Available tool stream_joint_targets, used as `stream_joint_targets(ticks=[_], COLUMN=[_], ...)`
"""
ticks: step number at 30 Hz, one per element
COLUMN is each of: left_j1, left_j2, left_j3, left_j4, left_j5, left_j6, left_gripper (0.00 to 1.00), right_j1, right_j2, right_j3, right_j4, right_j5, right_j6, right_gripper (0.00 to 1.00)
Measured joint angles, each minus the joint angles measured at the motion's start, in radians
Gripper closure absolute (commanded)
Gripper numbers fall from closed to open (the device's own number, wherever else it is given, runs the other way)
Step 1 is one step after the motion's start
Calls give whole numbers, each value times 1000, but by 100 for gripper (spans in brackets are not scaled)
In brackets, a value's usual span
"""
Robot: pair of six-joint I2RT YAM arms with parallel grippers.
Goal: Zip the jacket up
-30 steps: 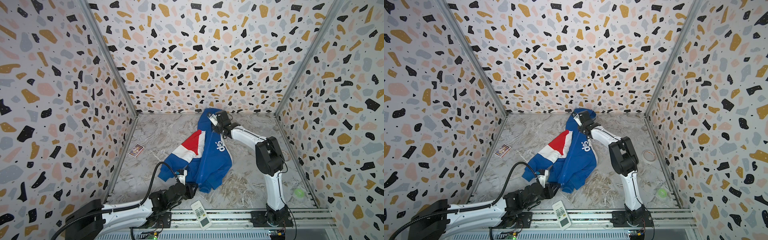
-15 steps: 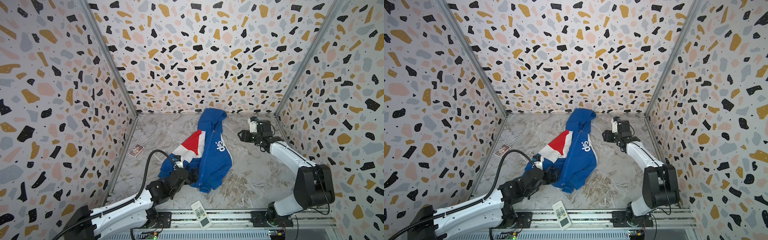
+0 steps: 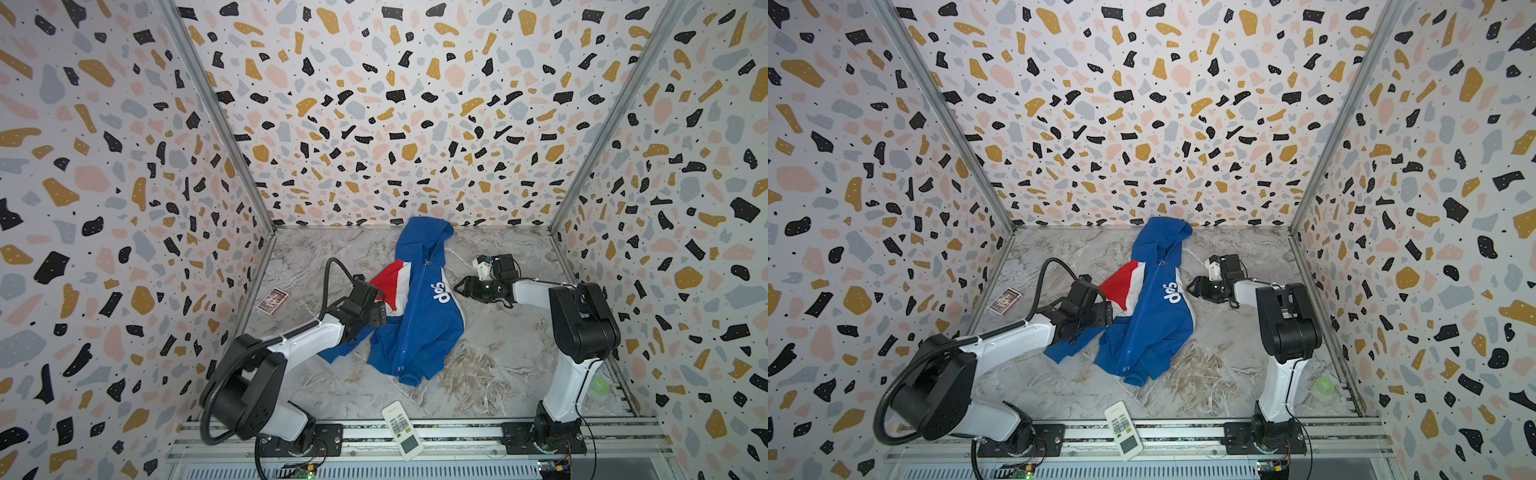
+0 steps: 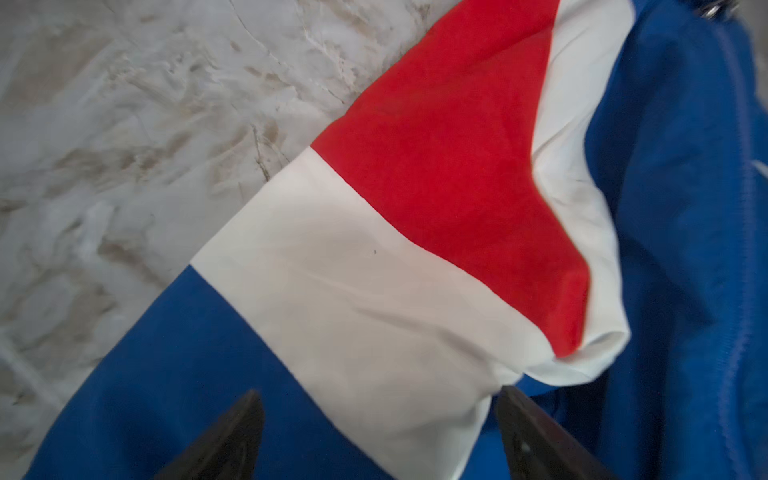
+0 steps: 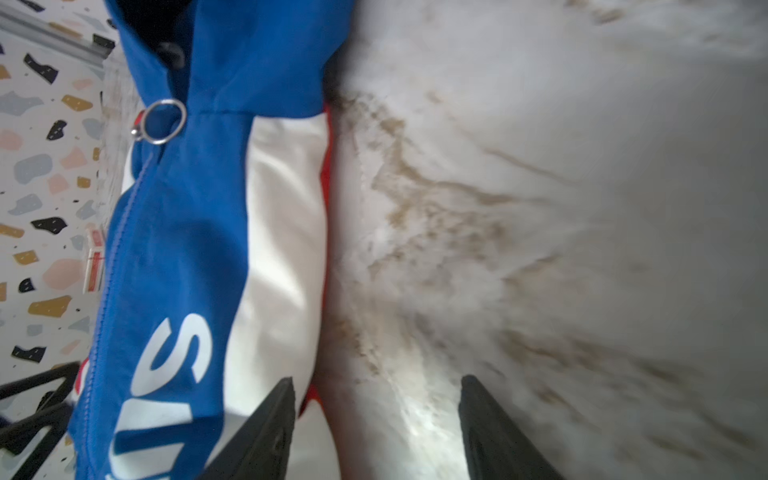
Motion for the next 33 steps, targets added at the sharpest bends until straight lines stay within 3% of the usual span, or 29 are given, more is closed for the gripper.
stream_joint_targets(ticks=[4,7,10,13,19,23,27,28,32,33], left_j1=[6,6,6,10,35,63,85,90,160,180], left_j2=[129,182,194,187,57,-78,-158,-166,-151,-142], left_j3=[83,112,111,111,97,100,126,136,156,155], left_j4=[7,26,37,43,37,31,31,32,28,24], left_j5=[53,90,110,109,47,-34,-87,-95,-119,-122], left_j6=[31,38,42,46,45,49,66,70,75,75], left_gripper=[49,77,100,100,100,100,100,100,100,100], right_j1=[57,85,95,90,65,53,85,106,183,190], right_j2=[23,34,33,23,-140,-288,-342,-333,-194,-158], right_j3=[0,-5,-23,-35,-34,33,183,239,452,471], right_j4=[60,98,145,148,-6,-173,-326,-364,-445,-436], right_j5=[-43,-82,-123,-132,-28,157,349,397,480,469], right_j6=[27,51,79,84,28,-38,-97,-108,-134,-133], right_gripper=[45,72,90,100,100,100,100,95,49,45])
